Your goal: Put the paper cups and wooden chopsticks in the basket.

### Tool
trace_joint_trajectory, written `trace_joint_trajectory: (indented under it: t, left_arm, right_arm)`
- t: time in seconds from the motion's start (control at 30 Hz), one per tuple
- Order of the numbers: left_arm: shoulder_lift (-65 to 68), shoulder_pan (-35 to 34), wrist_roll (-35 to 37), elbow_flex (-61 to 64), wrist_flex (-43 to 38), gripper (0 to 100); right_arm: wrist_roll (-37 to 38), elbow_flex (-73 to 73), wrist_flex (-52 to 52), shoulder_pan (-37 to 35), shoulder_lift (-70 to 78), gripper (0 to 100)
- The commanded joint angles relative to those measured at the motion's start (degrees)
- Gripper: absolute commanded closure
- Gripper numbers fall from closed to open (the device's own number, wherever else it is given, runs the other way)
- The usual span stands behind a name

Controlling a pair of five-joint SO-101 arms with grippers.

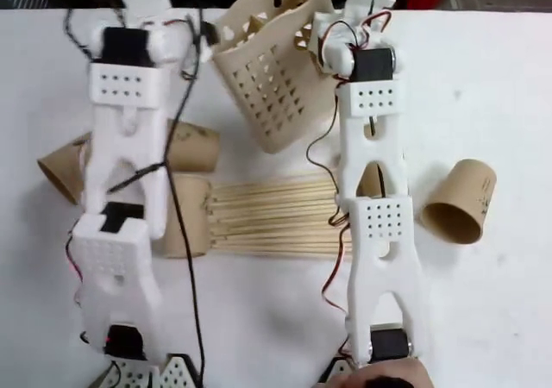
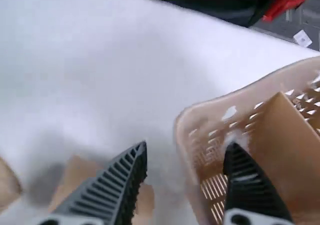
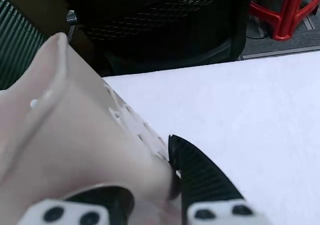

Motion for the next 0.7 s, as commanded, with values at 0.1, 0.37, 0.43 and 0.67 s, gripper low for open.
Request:
trace_joint_trajectory:
  t: [0.1,0.37,0.43,0.67]
  left_arm:
    - [4.0,1.98,2.81,-0.62,-1.58,91]
    - [3.74,1.19,2.81,-4.4,-2.64,98]
    - [3.91,1.01,0.0,-8.62,-2.55,98]
    - [4.26,2.15,-10.64,-13.45,-1.14,98]
  right_arm:
    - [-0.79,-0.88,-0.92,-0.4,-1.54,98.2]
    - [-0.09,-0.53,1.1,-0.4,-1.45,97.0]
    - [-0.09,-0.53,4.26,-0.22,-1.45,92.0]
    - [11.43,-0.97,15.78,-0.57,-1.54,70.0]
